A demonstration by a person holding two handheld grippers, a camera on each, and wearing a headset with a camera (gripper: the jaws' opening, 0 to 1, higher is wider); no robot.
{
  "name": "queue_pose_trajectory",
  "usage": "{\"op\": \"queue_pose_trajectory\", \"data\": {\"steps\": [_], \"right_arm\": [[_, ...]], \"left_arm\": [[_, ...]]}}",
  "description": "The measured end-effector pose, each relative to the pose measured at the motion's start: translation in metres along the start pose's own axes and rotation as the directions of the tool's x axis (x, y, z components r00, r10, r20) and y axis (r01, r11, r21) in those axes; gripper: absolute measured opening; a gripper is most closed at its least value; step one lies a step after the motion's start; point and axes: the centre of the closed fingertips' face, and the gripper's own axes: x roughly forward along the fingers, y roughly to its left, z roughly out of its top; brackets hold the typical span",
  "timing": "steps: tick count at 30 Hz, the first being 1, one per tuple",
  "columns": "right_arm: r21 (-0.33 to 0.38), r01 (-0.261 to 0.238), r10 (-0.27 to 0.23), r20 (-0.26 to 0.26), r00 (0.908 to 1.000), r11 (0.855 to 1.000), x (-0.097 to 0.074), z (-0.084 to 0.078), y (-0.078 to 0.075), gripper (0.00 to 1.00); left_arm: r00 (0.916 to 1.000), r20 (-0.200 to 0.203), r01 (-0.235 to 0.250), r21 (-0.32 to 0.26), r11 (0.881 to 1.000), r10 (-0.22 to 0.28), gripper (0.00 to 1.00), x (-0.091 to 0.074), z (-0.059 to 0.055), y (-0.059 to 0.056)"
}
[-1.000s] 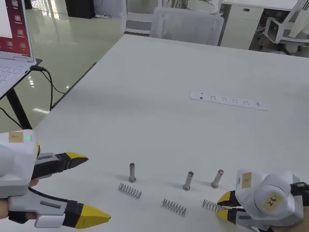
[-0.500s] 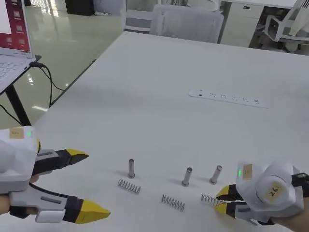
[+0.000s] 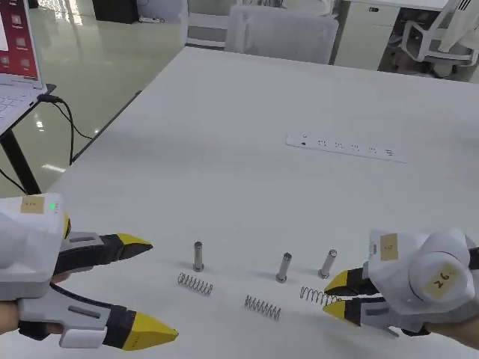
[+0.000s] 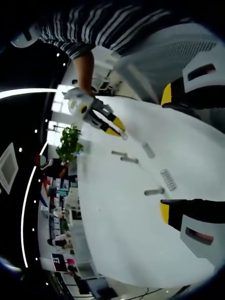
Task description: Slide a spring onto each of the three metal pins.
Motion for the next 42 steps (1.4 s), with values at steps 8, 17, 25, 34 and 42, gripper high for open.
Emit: {"op": "queue_pose_trajectory", "data": {"steps": [8,17,25,34,42], "right_arm": [[-0.033,-0.007,0.007,0.011,0.9999,0.999,-0.006,0.013,0.007,0.08],[-0.034,-0.018,0.019,0.039,0.9991,0.999,-0.009,0.029,0.013,0.08],[-0.051,-0.032,0.034,0.051,0.9981,0.998,-0.011,0.039,0.02,0.08],[-0.068,-0.036,0.04,0.053,0.9978,0.997,-0.014,0.043,0.02,0.08],[-0.079,-0.039,0.043,0.055,0.9976,0.996,-0.018,0.046,0.021,0.08]], "left_arm": [[0.9972,0.004,0.075,0.016,0.997,-0.075,0.67,0.021,0.012,-0.011],[0.9876,0.013,0.155,0.054,0.986,-0.156,0.55,0.054,0.029,-0.028],[0.9739,0.007,0.225,0.114,0.968,-0.227,0.42,0.09,0.041,-0.046],[0.962,0.003,0.269,0.156,0.95,-0.273,0.28,0.112,0.045,-0.059],[0.9574,0.019,0.281,0.175,0.944,-0.288,0.17,0.118,0.049,-0.063]]}}
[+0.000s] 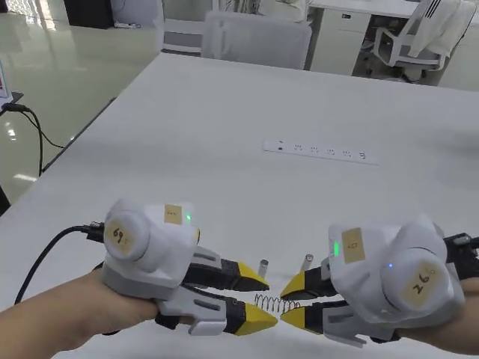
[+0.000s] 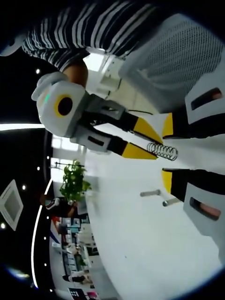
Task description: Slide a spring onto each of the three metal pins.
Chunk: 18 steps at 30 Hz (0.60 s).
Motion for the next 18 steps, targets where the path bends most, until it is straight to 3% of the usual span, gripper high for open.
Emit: {"op": "queue_pose_trajectory", "data": {"steps": [6,18], "right_arm": [[-0.005,-0.002,0.002,0.005,1.0,1.0,-0.0014,0.0024,-0.0001,0.08],[0.01,-0.012,0.011,0.029,0.9995,1.0,-0.0045,0.0026,0.0022,0.08]], "left_arm": [[0.9999,-0.004,0.013,0.024,1.0,-0.013,0.05,0.0025,-0.0015,-0.003],[0.999,0.007,0.043,0.061,0.997,-0.044,0.03,0.0021,0.001,-0.0071]]}}
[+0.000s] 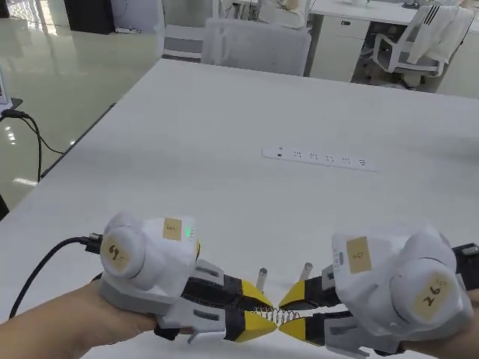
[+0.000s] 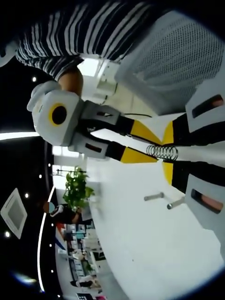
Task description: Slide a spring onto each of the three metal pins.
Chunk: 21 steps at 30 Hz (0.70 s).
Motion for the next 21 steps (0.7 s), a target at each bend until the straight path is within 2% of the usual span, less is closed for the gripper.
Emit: {"op": "queue_pose_trajectory", "data": {"steps": [6,9,15,21], "right_arm": [[-0.009,-0.001,0.001,0.019,0.9998,1.0,-0.003,-0.003,0.003,0.09],[0.02,-0.011,0.01,0.022,0.9997,1.0,-0.003,-0.008,0.006,0.12],[0.036,-0.013,0.012,0.025,0.9996,0.999,-0.002,-0.013,0.007,0.1],[0.018,-0.009,0.009,0.028,0.9996,1.0,0.0,-0.012,0.008,0.08]], "left_arm": [[0.9997,-0.005,0.022,-0.009,1.0,-0.022,0.03,0.001,-0.001,-0.003],[0.9995,-0.008,0.03,-0.008,1.0,-0.03,0.03,0.0,-0.002,-0.004],[0.9993,-0.01,0.036,-0.008,0.999,-0.036,0.03,0.001,-0.002,-0.006],[0.9992,-0.014,0.036,-0.007,0.999,-0.036,0.03,0.0,-0.003,-0.007]]}}
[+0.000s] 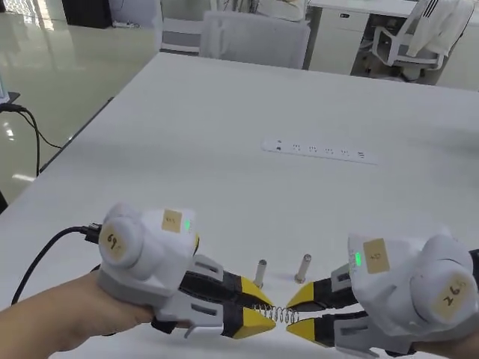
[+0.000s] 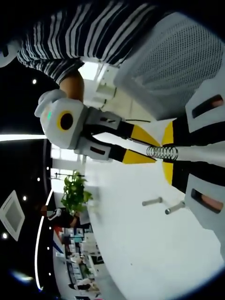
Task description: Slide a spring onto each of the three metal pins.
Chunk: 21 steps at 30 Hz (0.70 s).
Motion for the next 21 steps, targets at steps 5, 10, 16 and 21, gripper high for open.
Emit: {"op": "queue_pose_trajectory", "data": {"steps": [5,10,16,21], "right_arm": [[-0.015,0.016,-0.016,0.016,0.9997,1.0,-0.006,0.006,-0.003,0.07],[-0.014,0.008,-0.007,0.051,0.9987,1.0,-0.012,0.015,-0.004,0.07],[-0.001,-0.028,0.028,0.112,0.9934,1.0,-0.018,0.031,-0.002,0.07],[0.017,-0.039,0.036,0.148,0.9883,0.999,-0.018,0.044,-0.004,0.07]], "left_arm": [[0.9999,-0.003,-0.012,-0.003,1.0,0.012,0.03,-0.001,-0.002,0.002],[0.9999,0.0,-0.012,-0.008,1.0,0.012,0.03,-0.002,-0.004,0.002],[0.9999,-0.014,0.0,0.005,1.0,0.0,0.03,-0.001,-0.006,0.0],[0.9994,-0.032,-0.009,0.03,0.999,0.01,0.02,0.002,-0.007,0.001]]}}
